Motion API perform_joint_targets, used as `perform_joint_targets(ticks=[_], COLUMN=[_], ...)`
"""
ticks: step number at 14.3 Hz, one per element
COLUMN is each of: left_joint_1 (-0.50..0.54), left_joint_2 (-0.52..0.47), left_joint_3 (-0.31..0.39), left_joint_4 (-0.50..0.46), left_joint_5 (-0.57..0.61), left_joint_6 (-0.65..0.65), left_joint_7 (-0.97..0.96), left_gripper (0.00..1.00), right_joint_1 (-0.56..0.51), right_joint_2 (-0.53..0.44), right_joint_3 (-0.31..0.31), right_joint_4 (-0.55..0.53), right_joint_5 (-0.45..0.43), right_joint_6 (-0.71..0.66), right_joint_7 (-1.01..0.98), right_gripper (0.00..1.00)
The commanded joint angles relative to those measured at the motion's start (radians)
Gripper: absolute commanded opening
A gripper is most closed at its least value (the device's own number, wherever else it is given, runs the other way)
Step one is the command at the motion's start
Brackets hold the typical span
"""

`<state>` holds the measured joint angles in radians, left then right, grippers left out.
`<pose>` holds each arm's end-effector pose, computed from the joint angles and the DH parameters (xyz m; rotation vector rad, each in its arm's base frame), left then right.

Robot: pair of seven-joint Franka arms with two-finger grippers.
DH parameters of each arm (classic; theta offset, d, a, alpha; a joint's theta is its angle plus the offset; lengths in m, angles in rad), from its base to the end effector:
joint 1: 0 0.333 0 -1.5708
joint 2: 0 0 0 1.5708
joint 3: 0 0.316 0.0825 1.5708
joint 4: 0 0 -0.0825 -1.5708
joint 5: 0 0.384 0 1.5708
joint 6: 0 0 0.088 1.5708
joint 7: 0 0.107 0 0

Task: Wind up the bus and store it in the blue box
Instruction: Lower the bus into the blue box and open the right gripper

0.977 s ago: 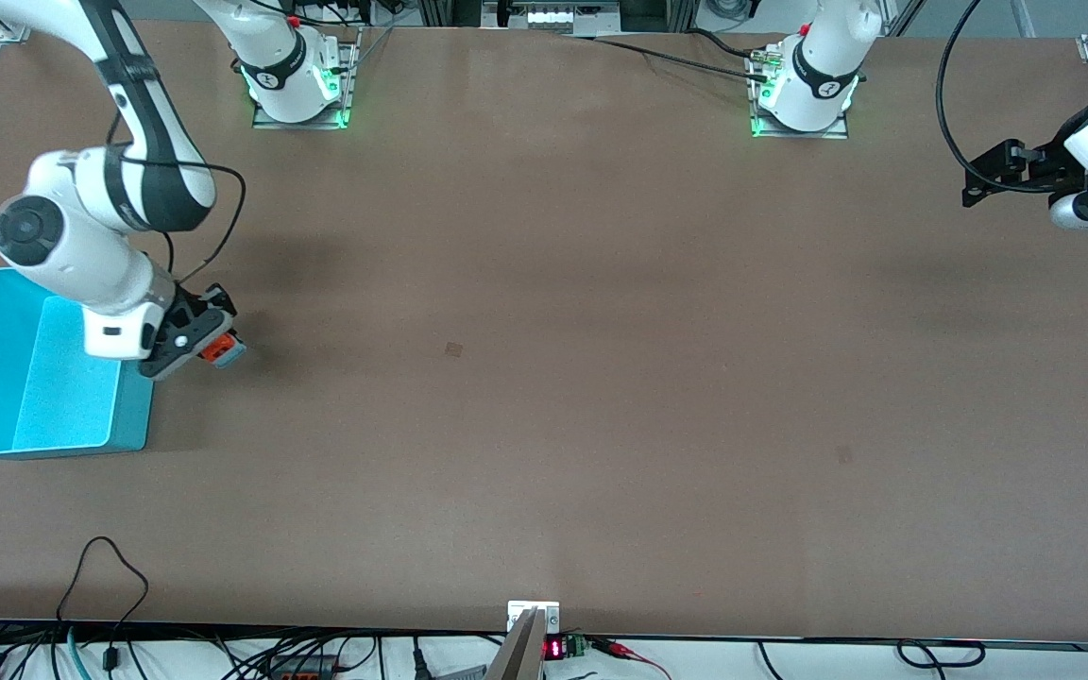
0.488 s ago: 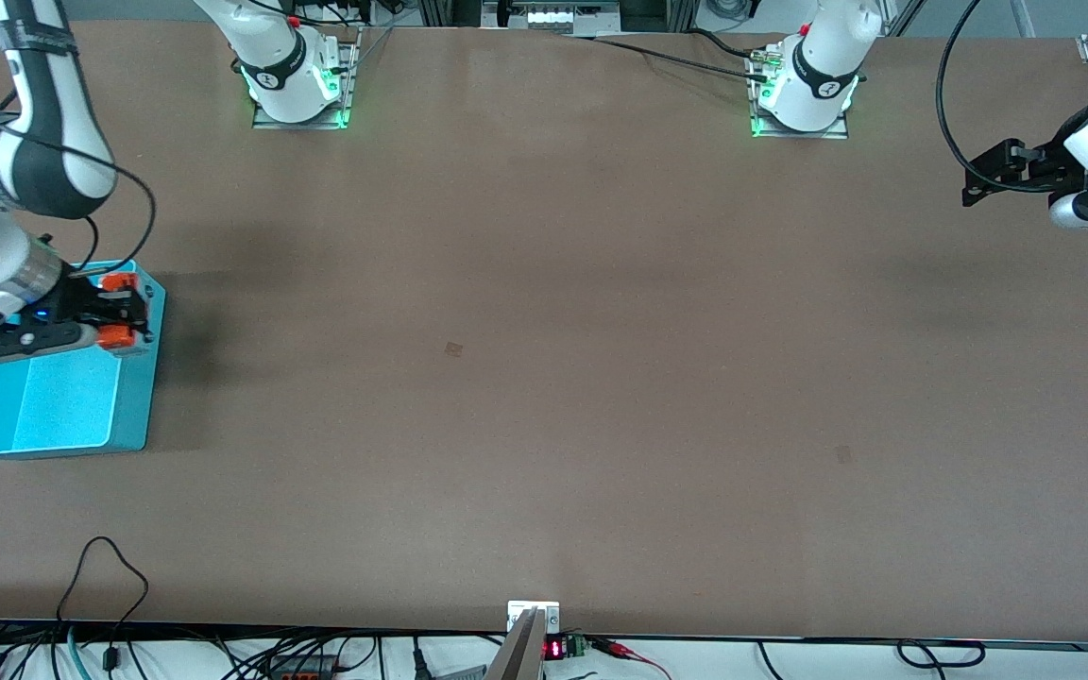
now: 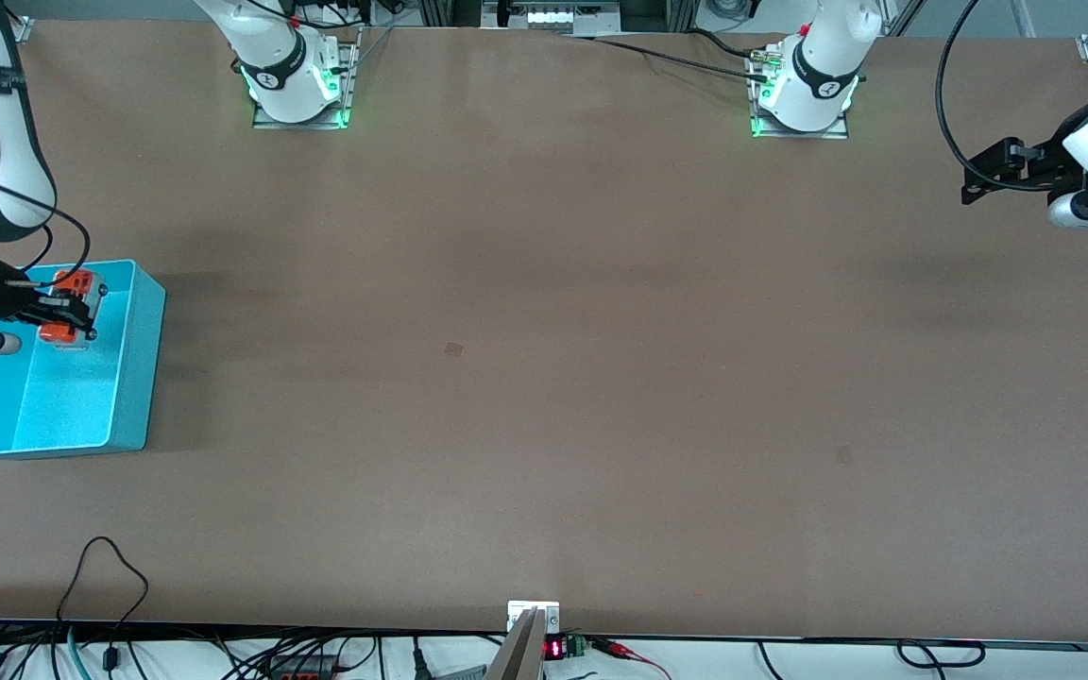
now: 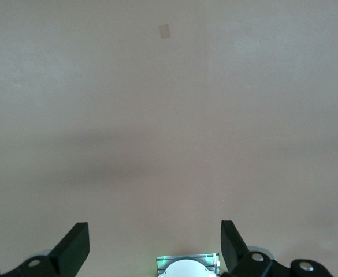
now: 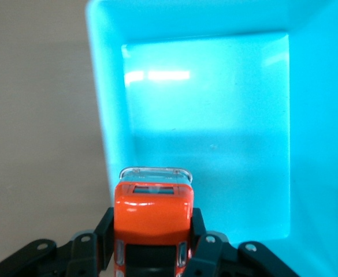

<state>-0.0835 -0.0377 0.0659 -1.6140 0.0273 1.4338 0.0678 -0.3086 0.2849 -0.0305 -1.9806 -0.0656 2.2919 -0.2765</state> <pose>0.5269 -0.0054 0.6138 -3.1097 0.1304 0.2232 0.5718 -0.2025 0.3261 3.0778 -0.0286 0.0115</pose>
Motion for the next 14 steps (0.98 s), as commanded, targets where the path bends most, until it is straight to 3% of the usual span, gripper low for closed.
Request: perform_joint_targets(ticks=[1,10,14], left_joint_1=[-0.002,-0.002,-0.002], left_joint_2=[-0.010,-0.010,-0.008], left_joint_3=[0.000,-0.001,-0.001], left_joint_4=[0.009,0.009,0.008], left_joint_5=[-0.004,-0.004,-0.004], left_joint_6=[-0.020,-0.020,-0.021], left_joint_7=[-0.006,-0.008,-0.006], left_gripper=[1.00,1.00,1.00], right_joint_1=[-0.036,-0.133,-0.138], right_joint_2=[0.085,0.243,0.261], right_joint_3=[-0.002,-0.013,-0.013], right_joint_4=[0.031,0.045,0.045], right_joint_5=[0.003,0.013,0.018], right_joint_6=[0.069,0.245,0.258], right_joint_7=[-0.048,-0.214,-0.213], right_gripper=[0.00,0.00,0.04])
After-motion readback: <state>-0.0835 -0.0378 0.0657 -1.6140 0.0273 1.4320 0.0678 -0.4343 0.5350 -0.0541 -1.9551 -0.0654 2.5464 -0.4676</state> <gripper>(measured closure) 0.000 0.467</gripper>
